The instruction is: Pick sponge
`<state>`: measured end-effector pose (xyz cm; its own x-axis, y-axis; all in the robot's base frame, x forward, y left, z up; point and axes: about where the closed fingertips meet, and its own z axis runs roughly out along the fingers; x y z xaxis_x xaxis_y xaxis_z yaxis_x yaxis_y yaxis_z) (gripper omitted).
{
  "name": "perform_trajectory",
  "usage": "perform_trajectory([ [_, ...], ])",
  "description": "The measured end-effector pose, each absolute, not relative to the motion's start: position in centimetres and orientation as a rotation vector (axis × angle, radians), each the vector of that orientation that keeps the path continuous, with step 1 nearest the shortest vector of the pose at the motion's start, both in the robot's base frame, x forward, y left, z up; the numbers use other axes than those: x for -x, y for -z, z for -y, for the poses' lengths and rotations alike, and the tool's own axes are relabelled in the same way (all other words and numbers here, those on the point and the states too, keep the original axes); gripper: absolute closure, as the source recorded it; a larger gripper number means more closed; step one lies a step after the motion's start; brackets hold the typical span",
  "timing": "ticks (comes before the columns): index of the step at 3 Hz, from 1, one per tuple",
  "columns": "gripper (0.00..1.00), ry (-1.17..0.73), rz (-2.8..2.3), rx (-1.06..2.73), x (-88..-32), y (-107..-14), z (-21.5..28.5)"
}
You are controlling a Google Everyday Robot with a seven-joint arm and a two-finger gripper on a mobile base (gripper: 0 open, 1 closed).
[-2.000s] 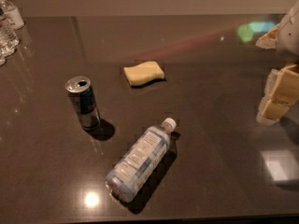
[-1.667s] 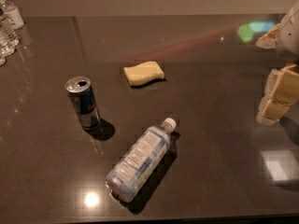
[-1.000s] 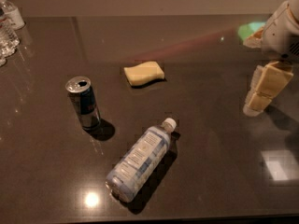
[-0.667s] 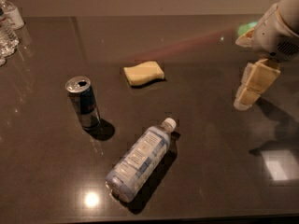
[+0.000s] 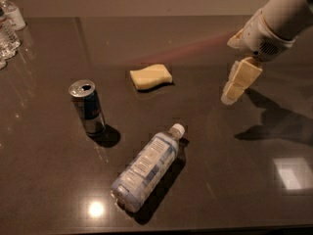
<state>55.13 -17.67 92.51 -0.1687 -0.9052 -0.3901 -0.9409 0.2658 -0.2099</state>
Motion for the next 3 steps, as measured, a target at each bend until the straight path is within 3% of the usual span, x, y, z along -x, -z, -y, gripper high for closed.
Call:
perform_trajectory([
  [3,0.0,-0.297,-2.011,1.706,-60.0,-87.8,9.0],
])
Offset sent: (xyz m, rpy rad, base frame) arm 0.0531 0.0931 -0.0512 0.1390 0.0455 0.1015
